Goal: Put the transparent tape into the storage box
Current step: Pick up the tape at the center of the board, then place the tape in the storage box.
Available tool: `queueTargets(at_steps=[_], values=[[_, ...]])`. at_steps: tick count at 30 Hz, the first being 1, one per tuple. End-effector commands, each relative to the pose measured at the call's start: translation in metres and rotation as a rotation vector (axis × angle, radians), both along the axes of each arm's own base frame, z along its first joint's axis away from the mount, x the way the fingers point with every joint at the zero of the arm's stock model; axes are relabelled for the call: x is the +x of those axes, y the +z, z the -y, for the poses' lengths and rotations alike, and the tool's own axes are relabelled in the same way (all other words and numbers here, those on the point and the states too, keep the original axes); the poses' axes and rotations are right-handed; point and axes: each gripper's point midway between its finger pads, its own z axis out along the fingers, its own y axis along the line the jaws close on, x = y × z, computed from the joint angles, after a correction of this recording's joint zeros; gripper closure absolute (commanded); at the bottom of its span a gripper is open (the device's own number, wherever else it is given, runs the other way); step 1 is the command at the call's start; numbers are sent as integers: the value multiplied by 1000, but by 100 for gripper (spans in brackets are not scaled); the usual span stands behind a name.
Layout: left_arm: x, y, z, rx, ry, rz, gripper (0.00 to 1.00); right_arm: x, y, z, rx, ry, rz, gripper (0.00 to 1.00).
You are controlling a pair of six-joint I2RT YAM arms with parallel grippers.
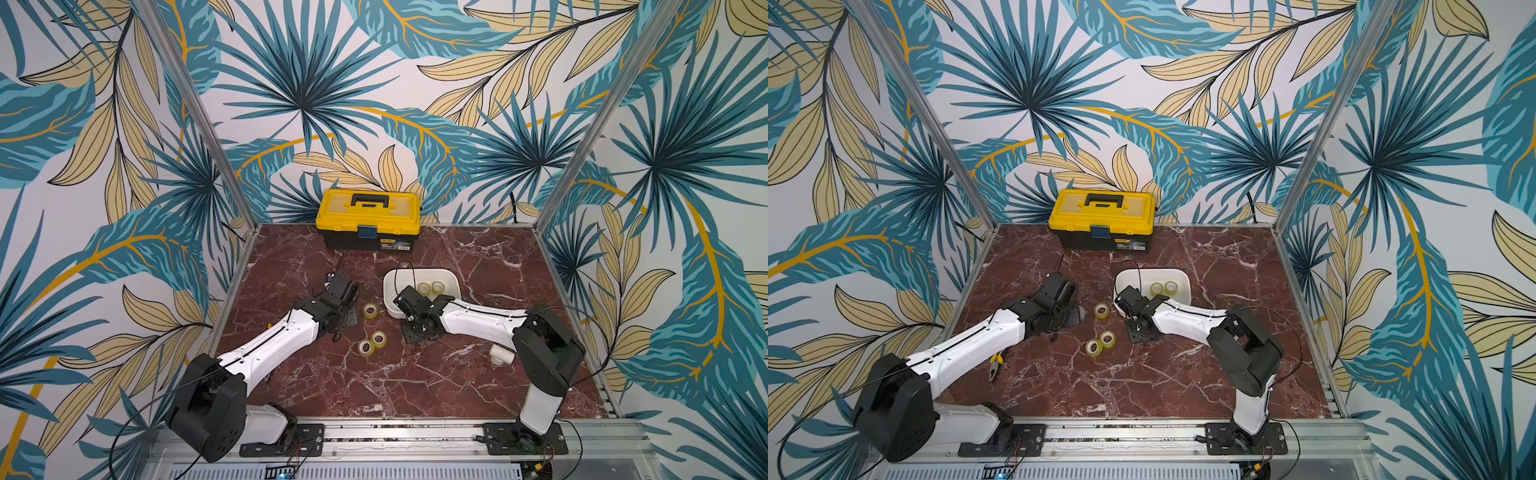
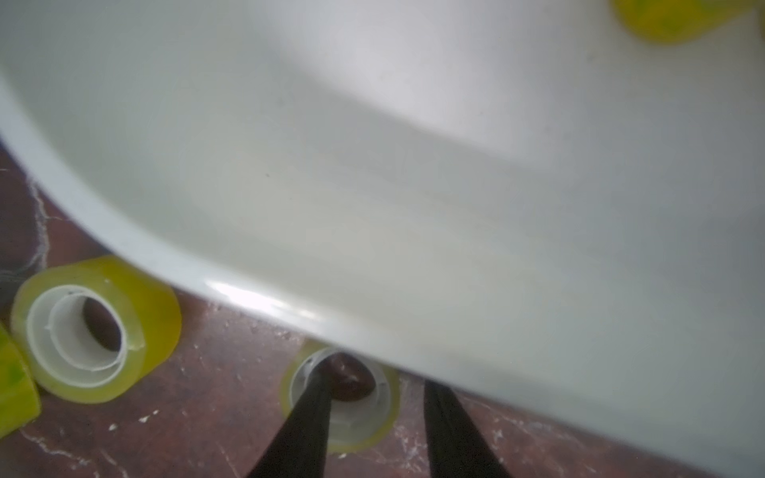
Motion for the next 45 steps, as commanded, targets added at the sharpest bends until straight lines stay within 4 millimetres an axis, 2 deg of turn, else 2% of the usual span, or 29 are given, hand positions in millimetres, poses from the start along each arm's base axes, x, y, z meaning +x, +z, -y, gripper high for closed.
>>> queueTargets(at_steps=[1,3,6,11,13,16,26,31,35,38,40,42,45], values=[[10,28,1,-14,0,60,100,-4,-19,5,-34,-15,-14,64],[11,33,2,-17,-4,70,100,-12,-23,-2,-35,12,-21,67],[13,38,3,-16,-6,80,100,-16,-26,-2,-42,19,-28,67],[15,47,2,-17,-5,100,100,-21,-29,-2,-44,24,-38,85],[15,51,2,-15,-4,107,100,-23,-28,-1,-43,22,-38,88],[18,59,3,-19,-10,124,100,-25,-27,0,-44,22,-40,100],[30,81,15,-17,-58,168,100,-32,2,1,-22,52,-32,100],[56,99,51,-15,-165,190,100,-41,12,17,-57,51,-31,100],[78,96,100,-9,-285,180,100,-49,10,28,-68,33,-42,100],[94,83,136,-9,-359,152,100,-52,15,36,-75,3,-35,100],[102,69,156,-27,-393,121,100,-52,29,40,-66,-9,-7,100],[109,52,168,-34,-405,93,100,-50,51,49,-63,-30,22,100],[116,31,175,-34,-410,56,100,-49,83,61,-56,-55,70,100]])
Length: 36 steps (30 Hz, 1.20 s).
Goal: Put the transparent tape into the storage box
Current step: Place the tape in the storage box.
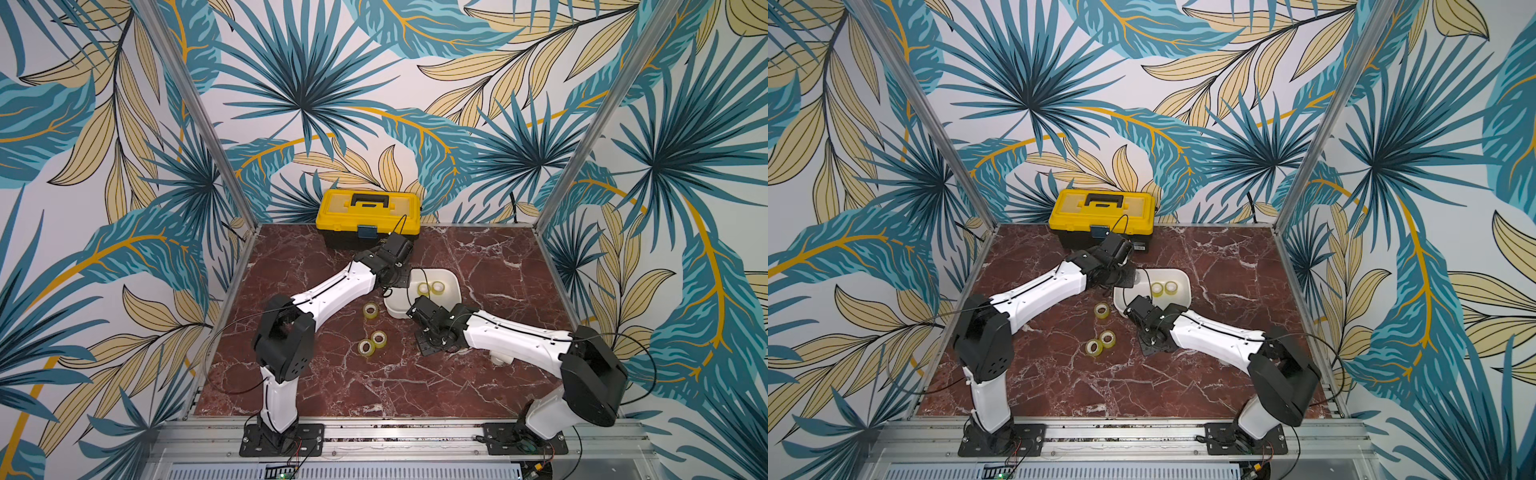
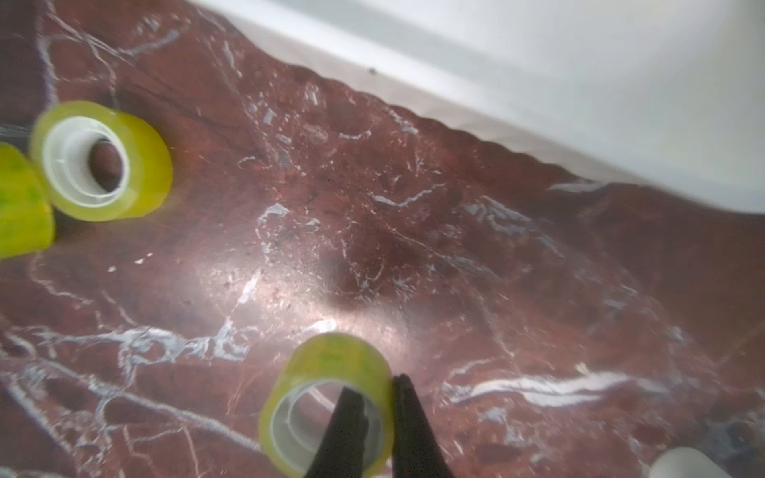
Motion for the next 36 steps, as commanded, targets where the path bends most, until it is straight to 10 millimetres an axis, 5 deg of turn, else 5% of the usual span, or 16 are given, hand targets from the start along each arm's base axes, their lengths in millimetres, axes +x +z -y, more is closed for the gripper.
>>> queueTargets(at_steps=[1,11,22,36], values=[[10,-2,14,-29,-32,-11,100,0,37,25,-24,-55,55,100],[31,-38,36,-22,-41,-51,100,19,76,64,-8,-185,126,100],[41,-69,40,14,-23,-94,100,38,83,66,2,-211,130,100],[42,-34,29,1,22,-20,100,39,72,59,19,-204,95,100]])
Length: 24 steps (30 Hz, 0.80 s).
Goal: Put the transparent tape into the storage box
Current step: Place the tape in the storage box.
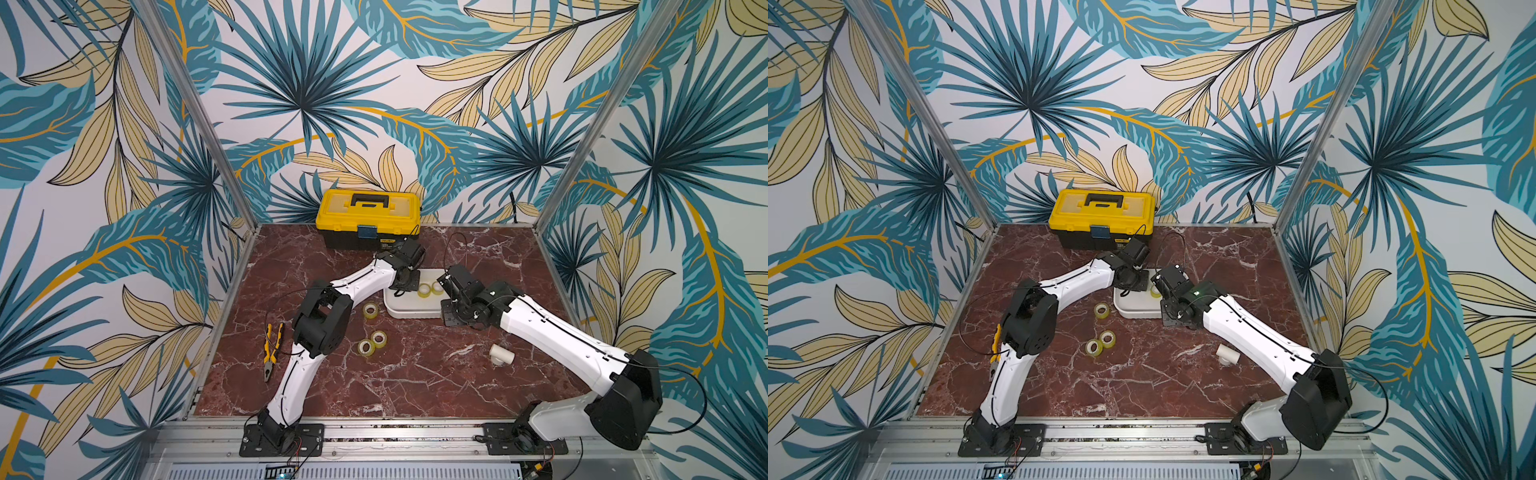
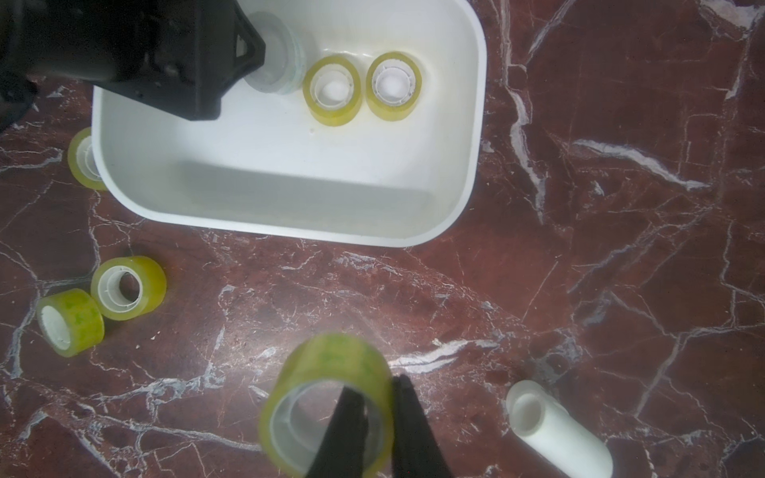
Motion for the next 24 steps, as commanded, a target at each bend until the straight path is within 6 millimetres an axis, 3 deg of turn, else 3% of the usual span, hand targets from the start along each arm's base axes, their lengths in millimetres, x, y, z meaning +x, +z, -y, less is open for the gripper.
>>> queueTargets(at_steps=[1,8,18,20,24], values=[[4,30,-3,-20,16,52,100,-1,-5,-1,-2,6,-20,100],[0,-2,-5,20,17,-18,100,1,-9,-1,-5,5,-26,100],[5,-17,-3,43,16,-44,100,4,-10,0,-1,0,-28,100],[3,-22,-5,51,20,-54,95,4,-10,0,-2,0,-30,100],[3,-20,-8,56,28,-50,70,5,-11,0,0,-1,-32,100]])
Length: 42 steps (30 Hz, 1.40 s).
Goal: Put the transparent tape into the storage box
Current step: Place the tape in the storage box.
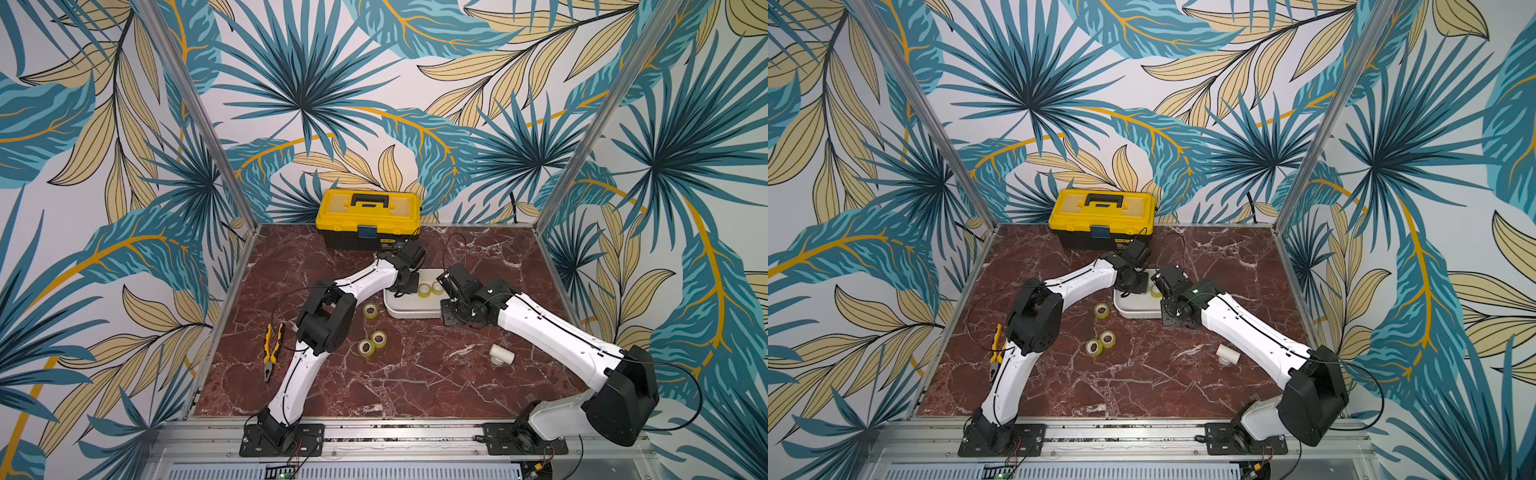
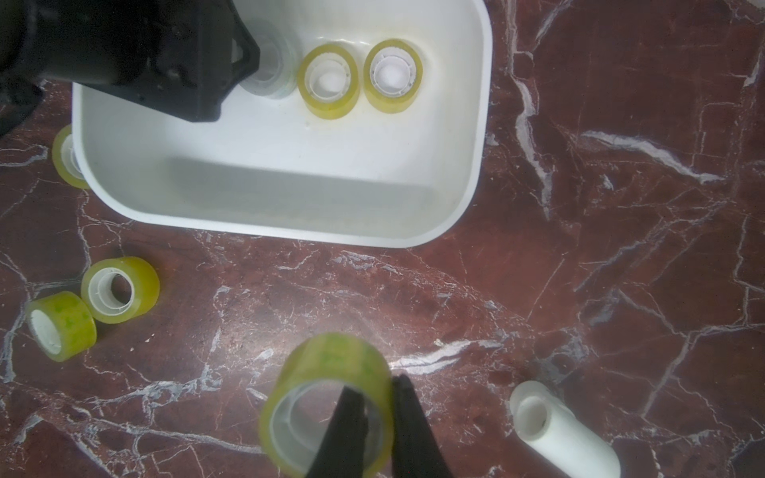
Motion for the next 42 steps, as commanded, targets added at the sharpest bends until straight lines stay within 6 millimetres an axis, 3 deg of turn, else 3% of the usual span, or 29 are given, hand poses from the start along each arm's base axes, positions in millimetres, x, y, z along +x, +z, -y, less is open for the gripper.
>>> queueTargets(at_steps=[1,6,11,17,22,26,29,35,42], values=[[5,4,-3,6,17,11,64,3,-5,-2,-1,8,-10,100],[6,10,-3,4,20,24,52,7,-5,-3,-1,5,-7,100],[9,26,0,-31,22,58,51,15,-4,-3,-1,-6,5,100],[9,87,4,-132,13,182,44,35,-12,1,-2,-33,-13,100],[-8,136,-11,-167,4,266,32,59,-30,8,-5,-68,-60,100],[-26,164,-39,-127,28,329,17,79,-50,11,-21,-78,-103,100],[-41,172,-59,-96,47,343,0,89,-67,8,-31,-78,-140,100],[-63,172,-86,-72,98,348,0,100,-95,5,-58,-84,-189,100],[-68,162,-89,-76,107,326,0,99,-114,12,-105,-118,-218,100]])
